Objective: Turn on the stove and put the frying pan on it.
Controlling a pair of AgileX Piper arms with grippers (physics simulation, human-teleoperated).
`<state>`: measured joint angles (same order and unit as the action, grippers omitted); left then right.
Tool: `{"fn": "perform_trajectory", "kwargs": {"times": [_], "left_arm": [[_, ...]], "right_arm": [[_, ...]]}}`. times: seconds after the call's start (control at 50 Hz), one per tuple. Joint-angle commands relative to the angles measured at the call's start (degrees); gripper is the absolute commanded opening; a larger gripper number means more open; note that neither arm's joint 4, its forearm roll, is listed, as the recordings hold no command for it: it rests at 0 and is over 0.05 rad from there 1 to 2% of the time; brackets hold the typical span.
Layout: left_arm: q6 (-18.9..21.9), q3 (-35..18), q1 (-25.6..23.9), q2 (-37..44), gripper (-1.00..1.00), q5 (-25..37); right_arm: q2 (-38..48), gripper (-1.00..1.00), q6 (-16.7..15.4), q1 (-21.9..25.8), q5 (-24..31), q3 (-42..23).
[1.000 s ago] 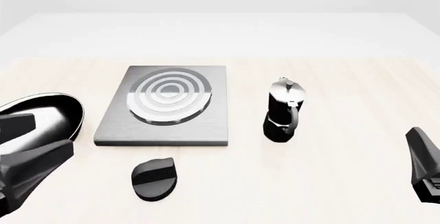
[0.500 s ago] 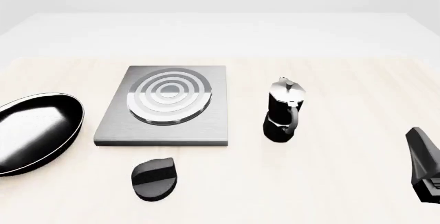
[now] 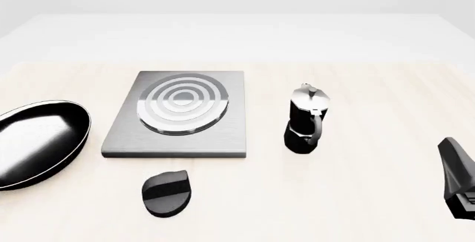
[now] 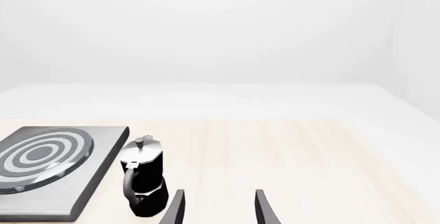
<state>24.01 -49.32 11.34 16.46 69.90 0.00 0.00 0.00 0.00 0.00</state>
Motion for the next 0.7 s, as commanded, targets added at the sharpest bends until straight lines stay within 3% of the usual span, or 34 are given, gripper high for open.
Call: {"fn": "perform_trajectory", "kwargs": {"times": [0.02, 0.16, 0.36, 0.6, 0.7], "left_arm": [[2.00, 0.79, 5.96, 5.85, 1.00, -1.98], [4.86, 1.65, 10.67, 8.43, 1.00, -4.65], [7.49, 4.24, 13.69, 11.00, 1.00, -7.65], [13.89, 9.85, 18.59, 16.02, 1.00, -14.18], [15.02, 9.62, 19.86, 19.08, 1.00, -16.58]], "right_arm": [[0.00, 1.00, 0.00, 0.00, 0.00, 0.00], [0.00, 1.00, 0.00, 0.00, 0.00, 0.00], [0.00, 1.00, 0.00, 0.00, 0.00, 0.00], [0.00, 1.00, 0.00, 0.00, 0.00, 0.00], [0.00, 1.00, 0.00, 0.00, 0.00, 0.00]]}}
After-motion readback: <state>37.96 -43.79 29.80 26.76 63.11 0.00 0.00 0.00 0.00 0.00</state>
